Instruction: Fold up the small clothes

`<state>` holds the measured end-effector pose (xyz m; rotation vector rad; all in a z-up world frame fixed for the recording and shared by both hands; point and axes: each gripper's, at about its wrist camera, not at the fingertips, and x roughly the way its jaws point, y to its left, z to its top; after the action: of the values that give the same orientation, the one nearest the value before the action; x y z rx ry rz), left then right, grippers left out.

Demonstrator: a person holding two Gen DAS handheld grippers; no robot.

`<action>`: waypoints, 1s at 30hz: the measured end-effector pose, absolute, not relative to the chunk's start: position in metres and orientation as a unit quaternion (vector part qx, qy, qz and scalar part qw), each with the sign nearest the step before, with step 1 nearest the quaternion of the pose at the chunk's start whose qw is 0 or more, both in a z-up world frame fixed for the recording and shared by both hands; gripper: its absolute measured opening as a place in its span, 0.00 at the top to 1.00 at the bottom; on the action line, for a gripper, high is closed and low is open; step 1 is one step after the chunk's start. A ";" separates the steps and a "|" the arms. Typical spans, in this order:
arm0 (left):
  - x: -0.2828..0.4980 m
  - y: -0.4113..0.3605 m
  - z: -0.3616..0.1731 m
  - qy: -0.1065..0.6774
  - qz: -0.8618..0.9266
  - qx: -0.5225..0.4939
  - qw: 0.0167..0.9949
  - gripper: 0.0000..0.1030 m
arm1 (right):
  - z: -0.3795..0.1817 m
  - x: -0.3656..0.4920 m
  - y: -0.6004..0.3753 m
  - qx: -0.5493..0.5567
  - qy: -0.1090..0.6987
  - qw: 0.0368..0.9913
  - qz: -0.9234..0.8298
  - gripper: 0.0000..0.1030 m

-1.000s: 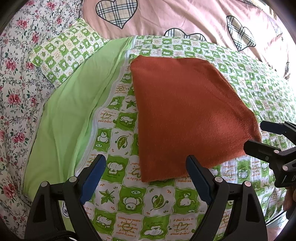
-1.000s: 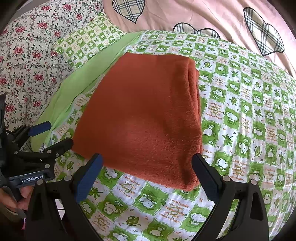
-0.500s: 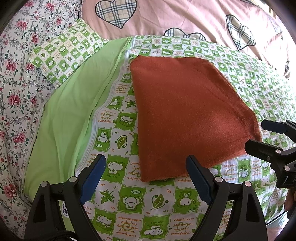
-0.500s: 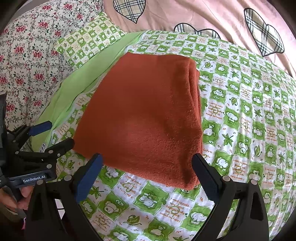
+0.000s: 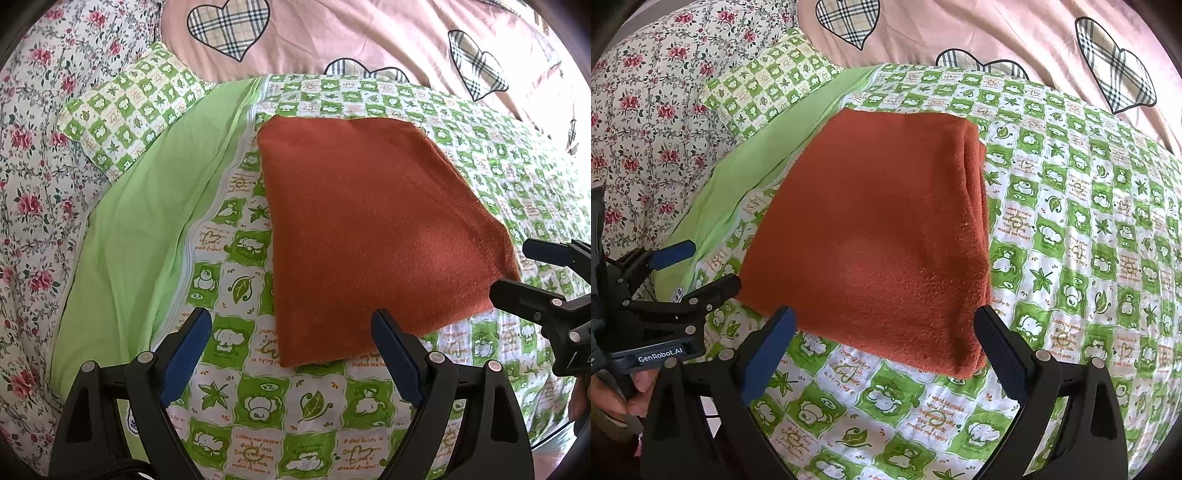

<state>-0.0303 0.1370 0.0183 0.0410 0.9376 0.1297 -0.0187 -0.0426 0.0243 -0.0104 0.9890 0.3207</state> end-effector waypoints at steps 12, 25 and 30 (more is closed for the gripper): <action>-0.028 0.137 0.018 0.445 0.069 0.017 0.893 0.14 | 0.025 -0.016 -0.044 -0.005 0.473 0.867 0.156 0.06; -0.011 0.138 0.016 0.448 0.070 0.012 0.891 0.14 | 0.025 -0.004 -0.051 -0.003 0.471 0.868 0.154 0.06; -0.007 0.136 0.016 0.449 0.071 0.012 0.891 0.14 | 0.025 -0.002 -0.053 -0.001 0.471 0.869 0.151 0.06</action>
<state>-0.0072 0.1363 0.0157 0.0258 0.9328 0.1466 -0.0019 -0.0533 0.0248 -0.0021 0.9859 0.3163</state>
